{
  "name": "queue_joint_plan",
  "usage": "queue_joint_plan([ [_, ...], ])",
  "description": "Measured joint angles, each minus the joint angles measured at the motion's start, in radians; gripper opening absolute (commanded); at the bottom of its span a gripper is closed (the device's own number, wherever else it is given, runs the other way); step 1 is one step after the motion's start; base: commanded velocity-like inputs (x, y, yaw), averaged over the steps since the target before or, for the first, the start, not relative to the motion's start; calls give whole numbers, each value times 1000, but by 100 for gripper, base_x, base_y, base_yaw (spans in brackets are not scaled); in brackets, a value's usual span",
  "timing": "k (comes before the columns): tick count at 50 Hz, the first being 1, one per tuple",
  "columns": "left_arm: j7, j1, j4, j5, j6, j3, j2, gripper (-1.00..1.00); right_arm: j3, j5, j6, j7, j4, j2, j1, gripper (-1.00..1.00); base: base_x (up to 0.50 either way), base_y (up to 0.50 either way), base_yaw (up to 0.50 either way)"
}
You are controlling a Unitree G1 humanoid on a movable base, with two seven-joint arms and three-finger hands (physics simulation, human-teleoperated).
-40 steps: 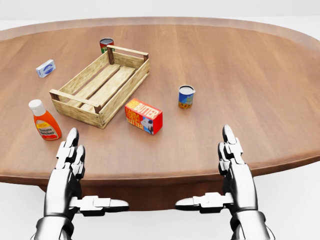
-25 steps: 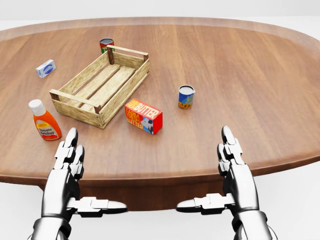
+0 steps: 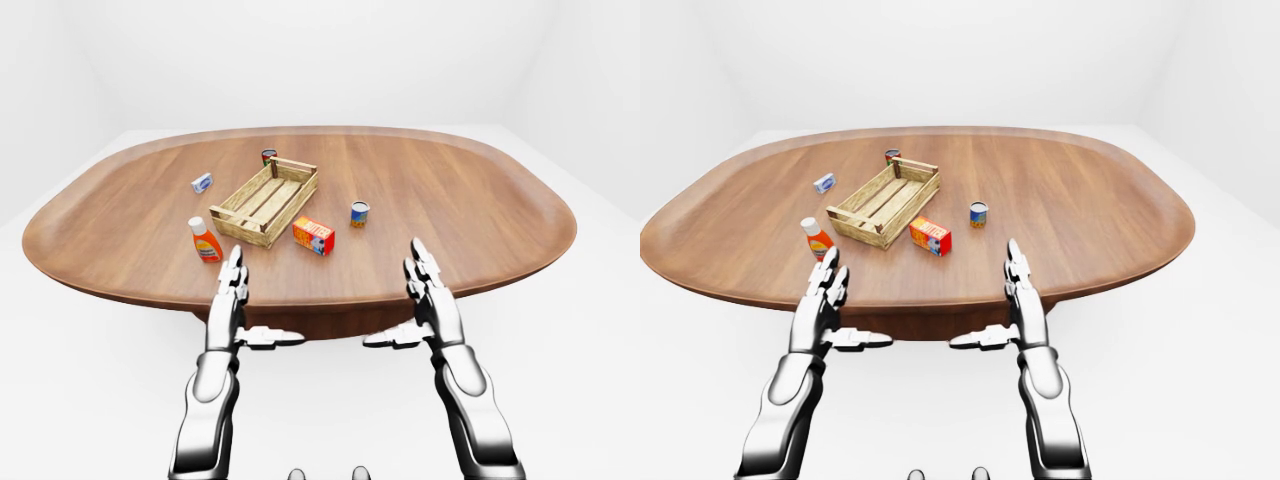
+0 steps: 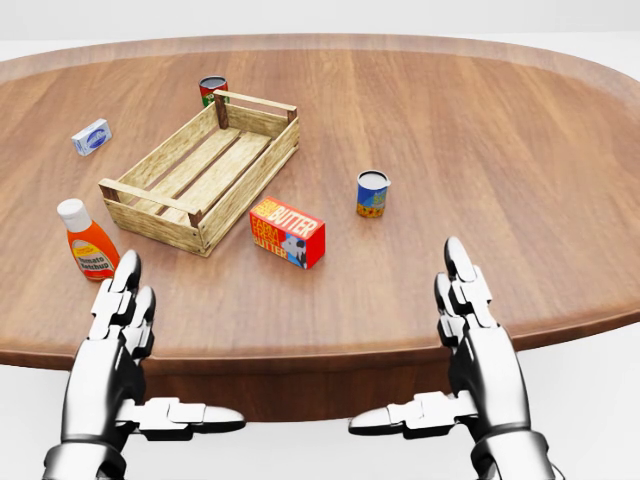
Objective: Pick up the butter and put it in the tray.
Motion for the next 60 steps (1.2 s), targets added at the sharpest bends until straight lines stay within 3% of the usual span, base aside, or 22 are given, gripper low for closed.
queue_joint_plan([
  [16,-53,124,-302,-20,0,29,-6,100,128,-96,0,-36,-415,-14,168,100,0,0,0],
  [32,-98,181,-464,-47,0,75,-19,100,220,-135,0,-80,-682,-64,284,100,0,0,0],
  [60,-113,193,-511,-59,0,96,-27,100,261,-132,0,-109,-762,-91,320,100,0,46,0],
])
